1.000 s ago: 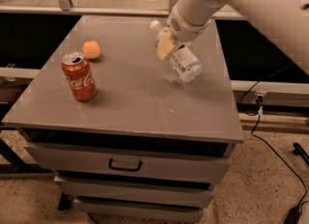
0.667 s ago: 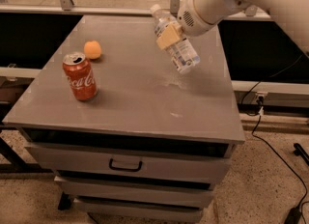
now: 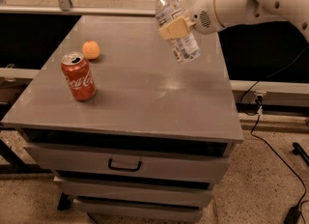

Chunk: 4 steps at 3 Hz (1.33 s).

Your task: Place blue plastic bottle upright

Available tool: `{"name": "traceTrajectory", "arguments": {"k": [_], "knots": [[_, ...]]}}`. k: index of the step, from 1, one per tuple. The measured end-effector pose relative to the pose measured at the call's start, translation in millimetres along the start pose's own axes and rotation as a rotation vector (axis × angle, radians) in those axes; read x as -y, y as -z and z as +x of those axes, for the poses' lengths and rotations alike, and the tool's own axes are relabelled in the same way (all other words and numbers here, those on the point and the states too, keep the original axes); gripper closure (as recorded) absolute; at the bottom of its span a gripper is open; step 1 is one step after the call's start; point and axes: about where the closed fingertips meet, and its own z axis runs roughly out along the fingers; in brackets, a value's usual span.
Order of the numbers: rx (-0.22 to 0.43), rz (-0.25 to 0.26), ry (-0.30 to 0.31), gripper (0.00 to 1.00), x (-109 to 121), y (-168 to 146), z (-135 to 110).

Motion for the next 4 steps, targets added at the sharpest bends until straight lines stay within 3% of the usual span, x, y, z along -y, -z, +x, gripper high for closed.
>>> {"name": "traceTrajectory", "arguments": {"k": [1, 2, 3, 4], "knots": [[0.017, 0.14, 0.153, 1.0, -4.2, -10.8, 17.4], [0.019, 0.139, 0.152, 1.0, -4.2, -10.5, 16.4], [0.073, 0.167, 0.046, 1.0, 3.4, -10.5, 22.2], [0.207, 0.218, -0.131, 1.0, 20.6, -7.7, 39.8]]}}
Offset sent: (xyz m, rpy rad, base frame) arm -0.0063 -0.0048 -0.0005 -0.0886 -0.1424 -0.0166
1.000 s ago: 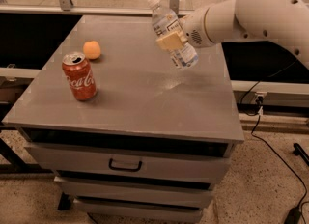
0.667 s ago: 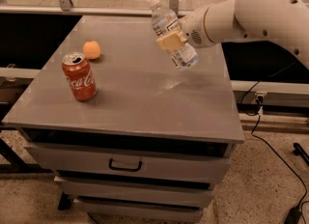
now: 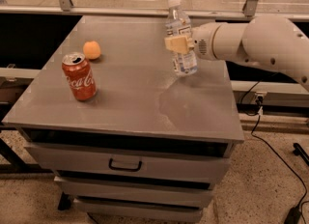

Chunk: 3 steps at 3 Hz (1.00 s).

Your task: Place blue plastic bottle upright

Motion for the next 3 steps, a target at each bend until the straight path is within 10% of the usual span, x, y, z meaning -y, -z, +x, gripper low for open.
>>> {"name": "traceTrajectory", "arguments": {"k": [1, 3], "knots": [[0.12, 0.053, -0.098, 1.0, 13.7, 6.2, 6.2], [0.321, 0.145, -0.061, 1.0, 31.8, 24.7, 0.2]]}}
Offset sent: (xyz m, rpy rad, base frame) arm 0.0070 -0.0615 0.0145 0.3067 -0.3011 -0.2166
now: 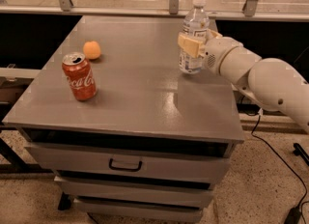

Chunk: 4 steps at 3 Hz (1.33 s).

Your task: Place blue plastic bottle upright

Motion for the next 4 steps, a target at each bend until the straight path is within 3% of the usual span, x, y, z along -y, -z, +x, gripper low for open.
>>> {"name": "traceTrajectory", "arguments": {"k": [2, 4], "knots": [[0.019, 0.021, 0.092, 1.0, -16.9, 11.5, 8.9], [0.008, 0.121, 0.071, 1.0, -28.1, 22.7, 19.6]]}}
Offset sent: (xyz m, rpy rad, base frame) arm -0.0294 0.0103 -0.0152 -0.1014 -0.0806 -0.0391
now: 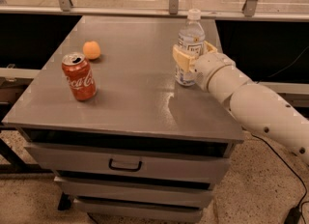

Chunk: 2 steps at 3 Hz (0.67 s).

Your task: Place blue plastic bottle upright

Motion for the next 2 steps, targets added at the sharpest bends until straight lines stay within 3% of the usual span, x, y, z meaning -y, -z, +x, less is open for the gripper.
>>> {"name": "traceTrajectory", "arguments": {"k": [2], "knots": [[0.003, 0.004, -0.001, 0.59, -1.7, -0.5, -1.5]]}}
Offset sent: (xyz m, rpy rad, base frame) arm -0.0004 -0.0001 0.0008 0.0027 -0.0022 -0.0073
